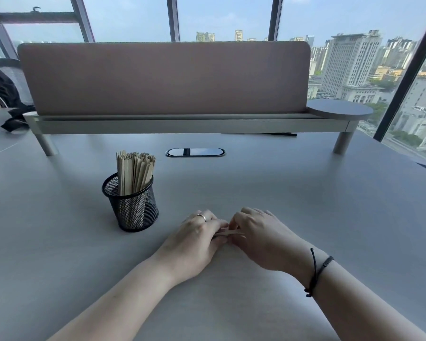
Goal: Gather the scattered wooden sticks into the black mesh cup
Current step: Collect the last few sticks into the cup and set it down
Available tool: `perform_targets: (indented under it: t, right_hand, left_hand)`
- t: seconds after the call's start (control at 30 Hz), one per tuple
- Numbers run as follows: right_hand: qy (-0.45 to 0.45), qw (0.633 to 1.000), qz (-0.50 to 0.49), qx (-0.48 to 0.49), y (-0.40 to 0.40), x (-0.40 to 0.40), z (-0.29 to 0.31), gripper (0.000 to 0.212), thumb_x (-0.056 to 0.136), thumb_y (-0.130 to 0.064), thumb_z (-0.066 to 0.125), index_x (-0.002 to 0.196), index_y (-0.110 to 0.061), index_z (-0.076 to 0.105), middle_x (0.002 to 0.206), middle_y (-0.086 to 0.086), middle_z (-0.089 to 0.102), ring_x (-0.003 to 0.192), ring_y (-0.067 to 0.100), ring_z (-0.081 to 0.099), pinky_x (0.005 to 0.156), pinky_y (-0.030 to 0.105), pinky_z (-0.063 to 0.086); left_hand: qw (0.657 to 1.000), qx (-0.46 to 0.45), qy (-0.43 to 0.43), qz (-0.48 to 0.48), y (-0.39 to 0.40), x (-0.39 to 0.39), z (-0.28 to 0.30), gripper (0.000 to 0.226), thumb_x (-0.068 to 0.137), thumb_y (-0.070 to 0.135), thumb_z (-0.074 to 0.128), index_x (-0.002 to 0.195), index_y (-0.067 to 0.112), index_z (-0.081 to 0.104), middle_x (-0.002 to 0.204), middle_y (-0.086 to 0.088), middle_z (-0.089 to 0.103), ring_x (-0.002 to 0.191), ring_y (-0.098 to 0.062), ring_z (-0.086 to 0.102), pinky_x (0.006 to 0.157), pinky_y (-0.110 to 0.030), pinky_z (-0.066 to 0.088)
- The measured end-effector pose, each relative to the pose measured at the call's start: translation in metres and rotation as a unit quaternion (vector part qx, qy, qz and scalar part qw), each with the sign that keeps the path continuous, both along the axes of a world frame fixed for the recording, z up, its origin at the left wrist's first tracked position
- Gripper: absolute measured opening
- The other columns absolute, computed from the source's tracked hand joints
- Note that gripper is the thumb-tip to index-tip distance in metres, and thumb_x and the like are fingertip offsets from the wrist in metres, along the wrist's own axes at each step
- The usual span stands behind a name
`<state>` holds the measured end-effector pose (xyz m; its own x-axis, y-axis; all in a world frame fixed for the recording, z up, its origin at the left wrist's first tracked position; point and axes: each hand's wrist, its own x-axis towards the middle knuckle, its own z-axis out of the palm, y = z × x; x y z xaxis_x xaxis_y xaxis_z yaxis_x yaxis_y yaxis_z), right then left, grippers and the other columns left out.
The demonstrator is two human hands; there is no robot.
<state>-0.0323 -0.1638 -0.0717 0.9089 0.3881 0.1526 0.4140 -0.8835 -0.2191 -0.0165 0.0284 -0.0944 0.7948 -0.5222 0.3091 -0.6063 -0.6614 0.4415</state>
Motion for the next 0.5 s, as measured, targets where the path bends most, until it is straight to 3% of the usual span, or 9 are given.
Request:
perform_targets:
  t: [0.23,0.37,0.5]
  right_hand:
    - [-0.027,0.999,0.044,-0.012,-0.0012,0.0011,-0.0007,0.025,0.101,-0.037,0.049,0.115,-0.022,0.063,0.109,0.002,0.062,0.100,0.026,0.062,0.087,0.037,0.045]
    - [-0.042,0.998,0.041,0.018,-0.0014,0.0014,0.0005,0.027,0.102,-0.039,0.047,0.109,-0.020,0.065,0.103,0.002,0.065,0.092,0.026,0.063,0.072,0.031,0.041]
    - [-0.018,0.997,0.048,0.065,-0.0013,0.0025,-0.0009,0.023,0.100,-0.035,0.053,0.106,-0.020,0.069,0.101,0.001,0.066,0.089,0.026,0.064,0.073,0.032,0.044]
  left_hand:
    - [1.000,-0.017,0.002,-0.009,0.0038,0.0024,0.0012,0.025,0.094,0.037,0.063,0.113,0.025,0.074,0.102,0.005,0.060,0.099,-0.012,0.055,0.087,-0.026,0.045]
    - [1.000,-0.024,0.008,-0.014,0.0058,0.0042,0.0002,0.022,0.093,0.036,0.066,0.109,0.023,0.074,0.101,0.008,0.059,0.094,-0.006,0.055,0.082,-0.017,0.041]
    - [1.000,-0.019,-0.002,-0.011,0.0035,0.0051,-0.0016,0.022,0.095,0.037,0.061,0.105,0.019,0.069,0.101,0.007,0.058,0.096,-0.009,0.054,0.084,-0.020,0.041]
